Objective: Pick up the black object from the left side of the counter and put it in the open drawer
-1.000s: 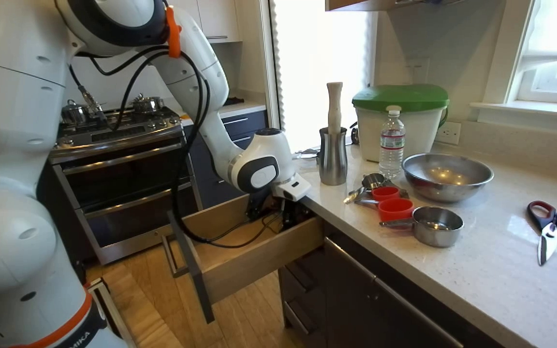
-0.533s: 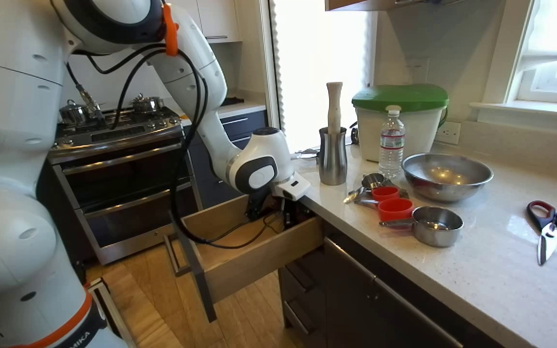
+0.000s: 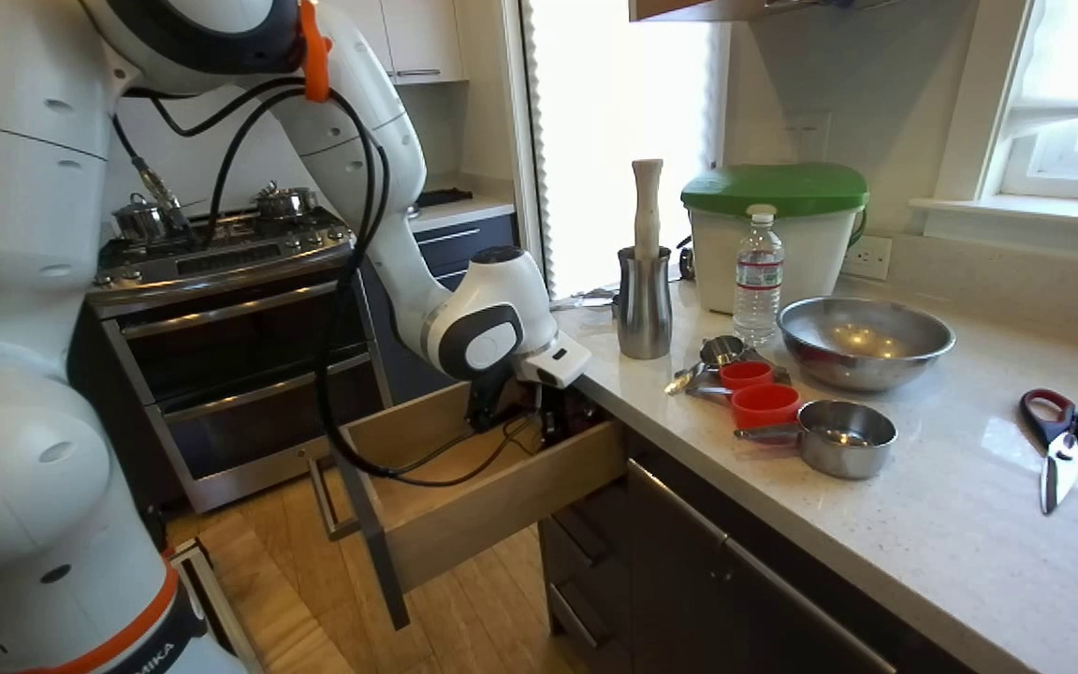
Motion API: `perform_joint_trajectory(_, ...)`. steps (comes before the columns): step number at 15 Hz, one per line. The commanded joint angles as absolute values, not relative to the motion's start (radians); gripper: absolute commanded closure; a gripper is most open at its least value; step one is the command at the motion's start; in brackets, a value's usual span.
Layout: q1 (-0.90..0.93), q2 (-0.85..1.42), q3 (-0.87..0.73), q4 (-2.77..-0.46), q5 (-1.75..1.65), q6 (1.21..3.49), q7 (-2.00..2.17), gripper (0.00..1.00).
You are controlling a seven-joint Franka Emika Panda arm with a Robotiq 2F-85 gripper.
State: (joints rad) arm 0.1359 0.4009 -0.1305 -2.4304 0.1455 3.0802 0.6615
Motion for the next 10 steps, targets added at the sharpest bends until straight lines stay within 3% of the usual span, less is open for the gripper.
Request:
perform_joint_trajectory(1, 0.132, 0.259, -0.14, -2.549, 0.172, 3.145, 0.581, 0.11)
perform_joint_trajectory(6, 0.1, 0.101, -0.101, -2.65, 0.131, 3.113, 0.521, 0.0)
perform_joint_trajectory(10, 0.084, -0.069, -0.051, -2.754, 0.15, 3.031, 0.369, 0.0)
